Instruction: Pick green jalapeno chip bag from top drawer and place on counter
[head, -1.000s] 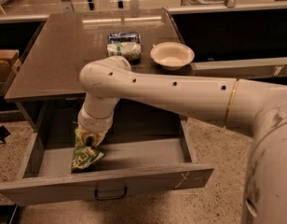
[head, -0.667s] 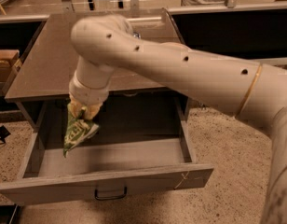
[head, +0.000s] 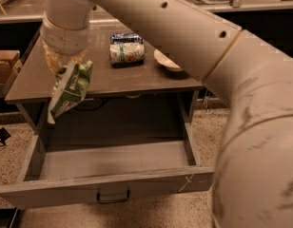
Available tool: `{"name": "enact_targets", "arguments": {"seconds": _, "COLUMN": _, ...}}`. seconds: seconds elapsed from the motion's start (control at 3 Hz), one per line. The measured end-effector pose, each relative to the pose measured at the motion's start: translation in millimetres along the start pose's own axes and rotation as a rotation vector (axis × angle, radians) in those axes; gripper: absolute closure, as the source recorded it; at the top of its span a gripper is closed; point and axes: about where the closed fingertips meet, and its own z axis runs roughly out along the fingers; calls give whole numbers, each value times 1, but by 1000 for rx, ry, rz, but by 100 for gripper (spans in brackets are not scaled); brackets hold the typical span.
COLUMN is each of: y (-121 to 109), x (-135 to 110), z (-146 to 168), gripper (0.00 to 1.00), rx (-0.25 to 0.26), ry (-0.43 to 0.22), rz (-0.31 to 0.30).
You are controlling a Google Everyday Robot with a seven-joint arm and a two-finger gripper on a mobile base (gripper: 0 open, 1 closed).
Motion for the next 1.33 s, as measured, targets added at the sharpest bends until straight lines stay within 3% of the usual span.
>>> {"name": "enact_targets", "arguments": {"seconds": 0.33, "y": -36, "x": 49, "z": -23, "gripper": 100, "rx": -6, "ry": 36, "rz": -20}}
{"name": "enact_targets", "arguments": {"seconds": 0.67, "y": -51, "x": 95, "z": -42, "gripper": 100, "rx": 92, "ry": 120, "rz": 9}}
{"name": "enact_targets", "arguments": {"seconds": 1.0, "y": -50, "x": 134, "z": -28, "gripper": 81, "rx": 173, "ry": 198, "rz": 48}}
{"name": "enact_targets", "arguments": {"seconds": 1.33, "y": -60, "x": 145, "z": -27, "gripper": 58, "rx": 217, "ry": 238, "rz": 49}}
